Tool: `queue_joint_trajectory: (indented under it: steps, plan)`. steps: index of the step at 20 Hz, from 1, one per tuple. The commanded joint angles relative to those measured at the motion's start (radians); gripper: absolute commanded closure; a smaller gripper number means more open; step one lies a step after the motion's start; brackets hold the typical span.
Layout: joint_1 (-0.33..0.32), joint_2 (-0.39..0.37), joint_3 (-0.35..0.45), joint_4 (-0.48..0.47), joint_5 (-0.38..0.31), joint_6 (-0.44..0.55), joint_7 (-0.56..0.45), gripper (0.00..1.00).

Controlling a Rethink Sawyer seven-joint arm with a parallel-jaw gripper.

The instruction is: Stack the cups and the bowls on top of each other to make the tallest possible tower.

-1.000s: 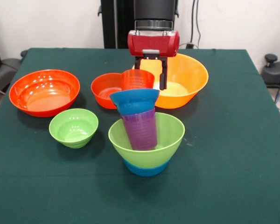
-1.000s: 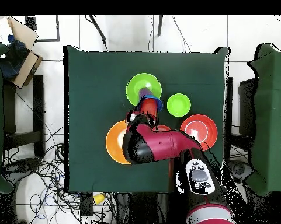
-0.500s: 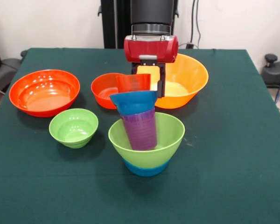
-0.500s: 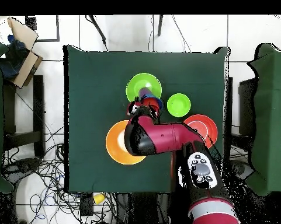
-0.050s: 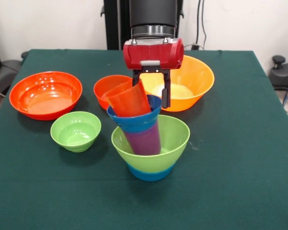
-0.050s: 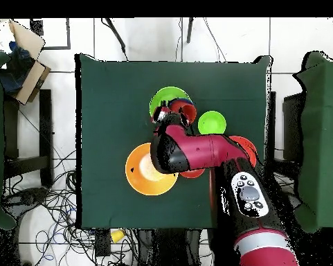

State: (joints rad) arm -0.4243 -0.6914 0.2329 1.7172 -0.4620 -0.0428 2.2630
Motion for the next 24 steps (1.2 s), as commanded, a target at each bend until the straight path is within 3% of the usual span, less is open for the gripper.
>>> queue_joint_trajectory:
  steps: [1, 10, 16, 24]
  plan:
    - [-0.026, 0.055, 0.173, -0.103, -0.013, 0.213, -0.104, 0.00]
    - [-0.052, 0.112, 0.274, -0.161, 0.120, 0.495, -0.113, 0.00]
    - [0.014, 0.078, 0.166, -0.184, 0.085, 0.564, -0.075, 0.00]
    - [0.027, 0.064, 0.128, -0.190, 0.042, 0.570, -0.072, 0.00]
